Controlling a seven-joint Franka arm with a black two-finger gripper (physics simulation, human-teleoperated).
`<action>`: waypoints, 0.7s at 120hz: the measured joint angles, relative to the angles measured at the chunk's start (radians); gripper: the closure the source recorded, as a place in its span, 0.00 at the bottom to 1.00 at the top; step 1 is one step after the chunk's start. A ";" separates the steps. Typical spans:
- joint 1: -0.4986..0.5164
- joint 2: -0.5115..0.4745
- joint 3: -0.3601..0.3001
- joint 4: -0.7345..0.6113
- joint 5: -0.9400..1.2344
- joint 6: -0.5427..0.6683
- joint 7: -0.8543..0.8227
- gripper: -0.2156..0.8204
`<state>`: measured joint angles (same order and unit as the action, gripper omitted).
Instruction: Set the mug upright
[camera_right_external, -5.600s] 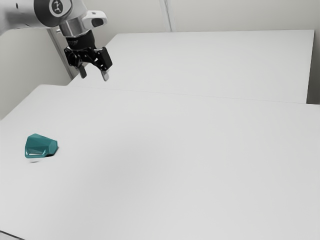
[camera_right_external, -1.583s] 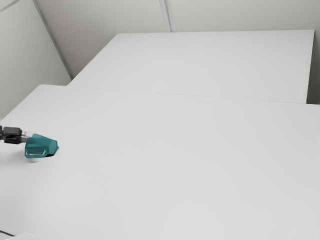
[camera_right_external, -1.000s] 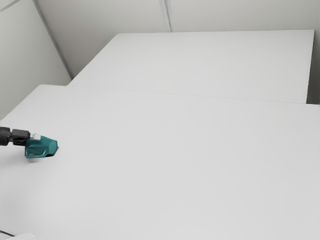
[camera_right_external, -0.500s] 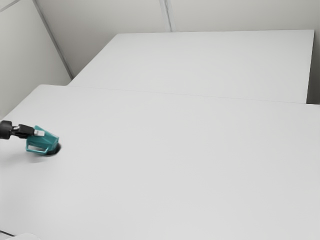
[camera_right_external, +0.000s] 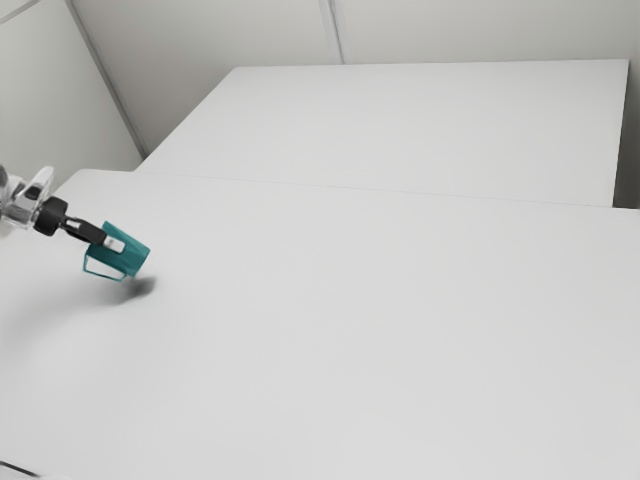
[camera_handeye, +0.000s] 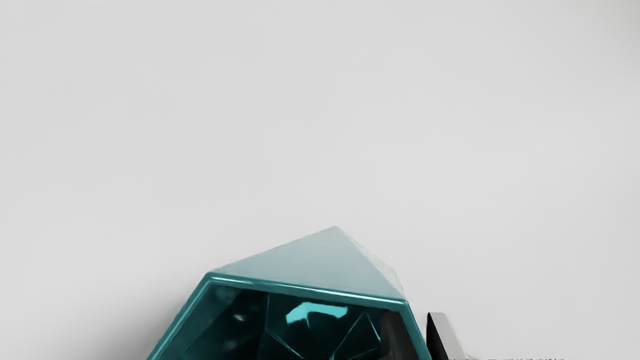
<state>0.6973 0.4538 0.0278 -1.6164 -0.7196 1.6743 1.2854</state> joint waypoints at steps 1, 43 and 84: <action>-0.007 -0.004 0.000 -0.001 0.008 0.002 -0.002 0.95; -0.202 -0.179 0.002 -0.123 0.307 0.088 -0.162 0.96; -0.330 -0.319 0.003 -0.265 0.463 0.175 -0.347 0.96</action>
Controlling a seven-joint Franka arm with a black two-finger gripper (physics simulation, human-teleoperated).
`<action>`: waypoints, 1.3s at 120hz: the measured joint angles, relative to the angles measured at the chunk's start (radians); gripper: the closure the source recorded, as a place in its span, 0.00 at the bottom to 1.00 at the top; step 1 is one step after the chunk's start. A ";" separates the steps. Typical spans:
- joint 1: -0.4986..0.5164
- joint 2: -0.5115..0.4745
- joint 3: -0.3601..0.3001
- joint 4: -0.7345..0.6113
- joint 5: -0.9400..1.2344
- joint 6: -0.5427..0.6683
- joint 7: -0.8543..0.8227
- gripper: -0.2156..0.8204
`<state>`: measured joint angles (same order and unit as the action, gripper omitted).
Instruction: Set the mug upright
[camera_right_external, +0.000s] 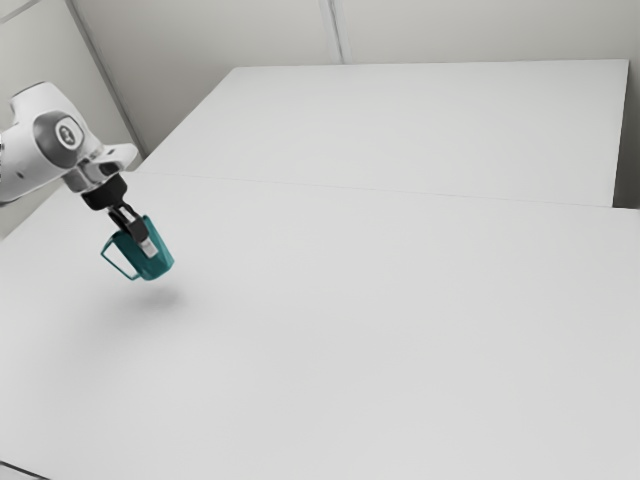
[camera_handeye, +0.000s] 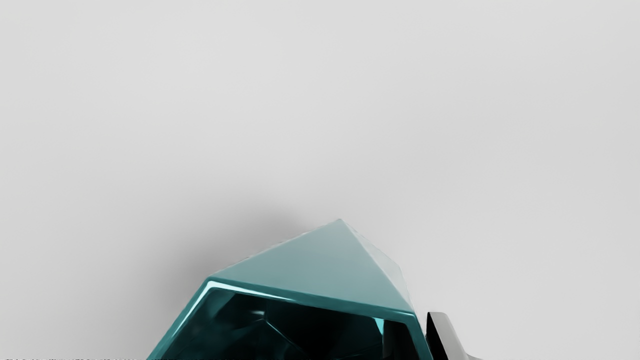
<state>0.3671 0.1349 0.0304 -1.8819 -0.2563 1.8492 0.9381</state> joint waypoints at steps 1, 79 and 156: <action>-0.003 -0.002 0.000 -0.002 0.003 0.001 -0.004 0.96; -0.229 -0.147 0.000 -0.213 0.243 0.133 -0.352 0.96; -0.253 -0.270 -0.066 -0.433 0.295 0.279 -0.614 0.95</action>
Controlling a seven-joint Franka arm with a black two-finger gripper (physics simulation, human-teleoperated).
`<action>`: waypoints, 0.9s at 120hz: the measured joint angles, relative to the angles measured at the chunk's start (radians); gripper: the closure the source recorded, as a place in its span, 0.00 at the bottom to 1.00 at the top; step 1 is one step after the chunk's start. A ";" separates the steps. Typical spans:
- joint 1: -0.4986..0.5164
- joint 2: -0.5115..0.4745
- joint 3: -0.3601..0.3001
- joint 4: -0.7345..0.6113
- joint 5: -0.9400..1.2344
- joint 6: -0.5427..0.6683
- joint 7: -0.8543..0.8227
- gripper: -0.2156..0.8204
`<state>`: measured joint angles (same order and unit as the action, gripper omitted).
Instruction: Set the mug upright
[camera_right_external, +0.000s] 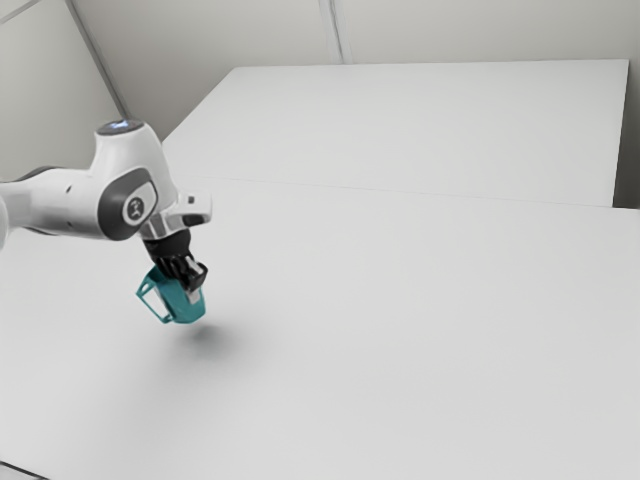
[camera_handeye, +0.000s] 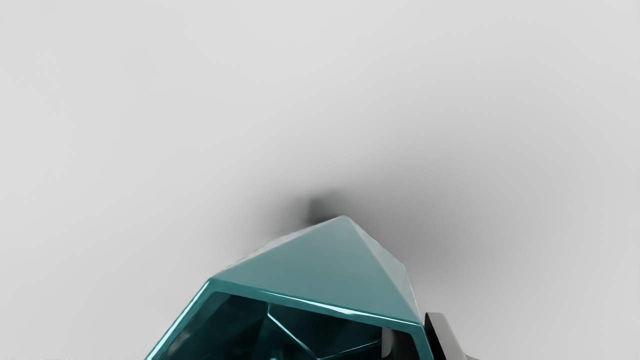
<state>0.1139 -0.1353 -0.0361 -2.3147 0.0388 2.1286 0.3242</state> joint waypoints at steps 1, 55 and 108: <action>-0.001 -0.001 -0.001 -0.002 0.000 0.001 -0.003 0.95; -0.031 0.022 -0.012 -0.045 0.050 0.083 -0.151 0.95; -0.052 0.098 -0.011 -0.045 0.064 0.152 -0.229 0.95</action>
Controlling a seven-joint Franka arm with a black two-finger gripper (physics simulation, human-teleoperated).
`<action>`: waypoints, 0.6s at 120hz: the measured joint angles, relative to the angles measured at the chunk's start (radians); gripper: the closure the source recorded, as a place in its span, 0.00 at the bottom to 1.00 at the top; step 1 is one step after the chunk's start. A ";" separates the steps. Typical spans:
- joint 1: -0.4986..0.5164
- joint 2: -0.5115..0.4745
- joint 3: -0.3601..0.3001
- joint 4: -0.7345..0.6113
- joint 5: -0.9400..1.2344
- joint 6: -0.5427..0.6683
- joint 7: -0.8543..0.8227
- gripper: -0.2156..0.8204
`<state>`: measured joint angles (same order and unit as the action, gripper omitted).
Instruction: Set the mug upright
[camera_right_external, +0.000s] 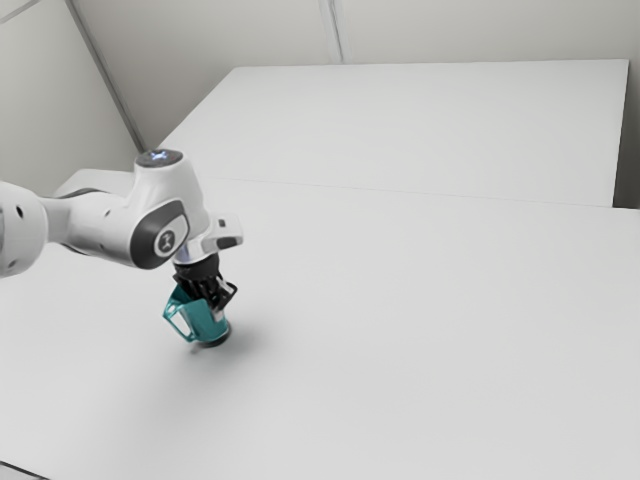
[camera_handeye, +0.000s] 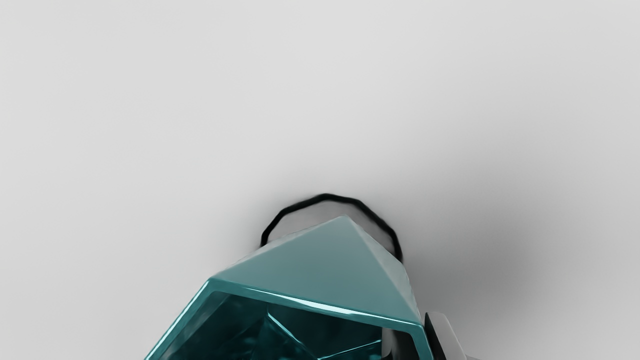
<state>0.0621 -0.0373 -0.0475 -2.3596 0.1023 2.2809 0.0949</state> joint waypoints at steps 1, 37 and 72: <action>0.000 0.001 0.000 0.000 0.000 0.001 -0.001 0.95; -0.016 -0.014 -0.001 0.006 -0.011 0.024 -0.016 0.47; -0.046 -0.046 -0.006 0.193 -0.024 -0.108 -0.023 0.29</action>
<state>0.0160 -0.0828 -0.0537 -2.1665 0.0787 2.1729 0.0721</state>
